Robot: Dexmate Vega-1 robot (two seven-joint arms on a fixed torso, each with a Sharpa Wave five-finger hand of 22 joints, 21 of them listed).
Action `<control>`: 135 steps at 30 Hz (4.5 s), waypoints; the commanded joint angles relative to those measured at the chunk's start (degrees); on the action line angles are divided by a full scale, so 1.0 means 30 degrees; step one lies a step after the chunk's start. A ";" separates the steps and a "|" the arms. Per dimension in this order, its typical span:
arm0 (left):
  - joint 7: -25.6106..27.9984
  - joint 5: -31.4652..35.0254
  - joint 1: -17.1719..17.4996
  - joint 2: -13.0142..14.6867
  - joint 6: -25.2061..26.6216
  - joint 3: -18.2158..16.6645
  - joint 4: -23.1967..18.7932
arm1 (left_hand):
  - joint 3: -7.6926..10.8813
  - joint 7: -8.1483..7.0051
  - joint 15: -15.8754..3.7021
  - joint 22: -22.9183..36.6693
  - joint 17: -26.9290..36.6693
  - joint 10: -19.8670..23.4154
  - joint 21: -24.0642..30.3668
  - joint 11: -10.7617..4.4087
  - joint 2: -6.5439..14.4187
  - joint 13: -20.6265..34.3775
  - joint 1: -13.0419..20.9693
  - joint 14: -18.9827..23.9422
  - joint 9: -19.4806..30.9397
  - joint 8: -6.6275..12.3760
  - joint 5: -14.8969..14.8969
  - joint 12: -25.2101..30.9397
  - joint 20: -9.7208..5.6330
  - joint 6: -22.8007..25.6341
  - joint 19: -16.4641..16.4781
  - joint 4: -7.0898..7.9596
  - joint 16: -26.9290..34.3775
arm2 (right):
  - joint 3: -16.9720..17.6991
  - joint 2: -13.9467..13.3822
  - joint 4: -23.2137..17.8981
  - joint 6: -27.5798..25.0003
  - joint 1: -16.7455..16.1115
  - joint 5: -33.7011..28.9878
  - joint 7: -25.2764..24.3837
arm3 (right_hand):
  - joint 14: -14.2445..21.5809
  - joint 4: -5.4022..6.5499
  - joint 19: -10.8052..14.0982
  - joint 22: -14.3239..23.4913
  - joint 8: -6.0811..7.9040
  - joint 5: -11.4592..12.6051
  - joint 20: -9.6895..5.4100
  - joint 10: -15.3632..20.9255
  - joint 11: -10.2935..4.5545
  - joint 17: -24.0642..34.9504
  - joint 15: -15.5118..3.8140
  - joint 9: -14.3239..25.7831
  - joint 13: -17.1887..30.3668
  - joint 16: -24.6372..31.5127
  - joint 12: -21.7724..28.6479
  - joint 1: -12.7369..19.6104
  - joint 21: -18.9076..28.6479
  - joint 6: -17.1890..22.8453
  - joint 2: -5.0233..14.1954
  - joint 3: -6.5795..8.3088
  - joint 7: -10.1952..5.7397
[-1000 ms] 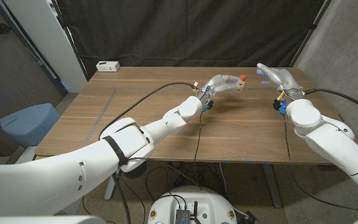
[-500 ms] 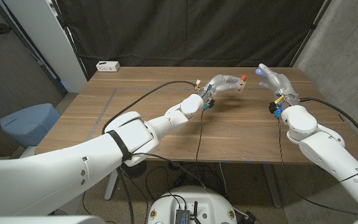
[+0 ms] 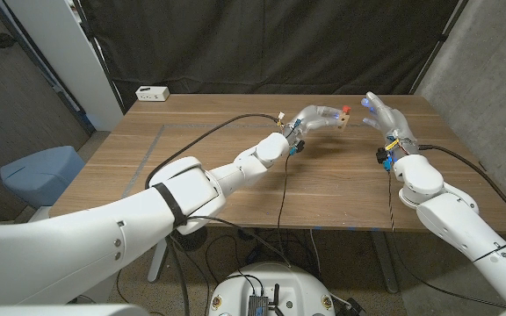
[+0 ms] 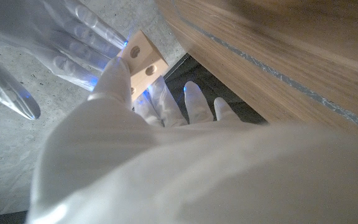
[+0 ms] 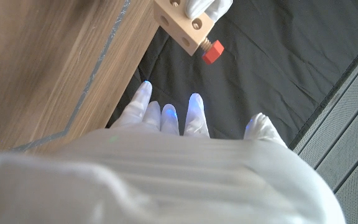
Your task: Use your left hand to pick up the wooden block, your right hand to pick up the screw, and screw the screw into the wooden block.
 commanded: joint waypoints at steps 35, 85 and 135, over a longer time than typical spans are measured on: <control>-0.0024 0.0782 0.1242 0.0476 -0.2096 -0.0376 -0.0872 | 0.0407 0.0434 -0.1092 0.0055 0.0057 0.0228 0.0089 -0.0027 0.0433 0.1709 -0.0268 0.0157 0.0027 0.0174 0.0051 0.0157 -0.0024 0.1875 0.0187 0.0428 0.0035 | -0.0240 0.0768 -0.0051 0.3541 -0.2155 0.0673 -0.0149 | -0.3333 0.0256 -0.3603 -0.0020 0.0143 0.0056 0.0221 -0.3000 0.0010 0.0172 0.0966 -0.0236 -0.0077 0.0068 0.0038 -0.1590 -0.0004 -0.2413 0.0595 -0.0261 -0.0265; -0.0980 0.0215 0.0808 0.0099 -0.1141 -0.0248 -0.0217 | 0.0406 0.0434 -0.1083 0.0058 0.0076 0.0233 0.0066 -0.0032 0.0476 0.1696 -0.0283 0.0165 0.0026 0.0175 0.0018 0.0145 -0.0026 0.1864 0.0194 0.0436 0.0029 | -0.1131 0.1223 0.0688 0.3814 -0.1770 0.1171 0.0311 | -0.4454 0.0411 -0.4572 -0.0032 0.0395 0.0139 0.0452 -0.4826 0.0393 0.0167 0.1115 -0.0261 -0.0098 0.0219 0.0119 -0.2306 0.0153 -0.2182 0.1095 -0.0286 -0.0095; -0.0963 0.0395 0.0924 -0.0085 -0.1122 -0.0160 -0.0275 | 0.0434 0.0449 -0.1078 0.0058 0.0078 0.0244 0.0054 -0.0025 0.0514 0.1717 -0.0196 0.0183 0.0029 0.0187 0.0012 0.0161 -0.0052 0.1882 0.0211 0.0397 0.0025 | -0.0758 0.1427 0.0589 0.4765 -0.2487 0.1317 0.0350 | -0.4024 0.0176 -0.4409 -0.0039 0.0873 0.0189 0.0621 -0.4270 -0.0298 0.0085 0.0787 -0.0248 -0.0113 0.0451 0.0407 -0.2382 0.0323 0.0445 0.1446 -0.0078 -0.0233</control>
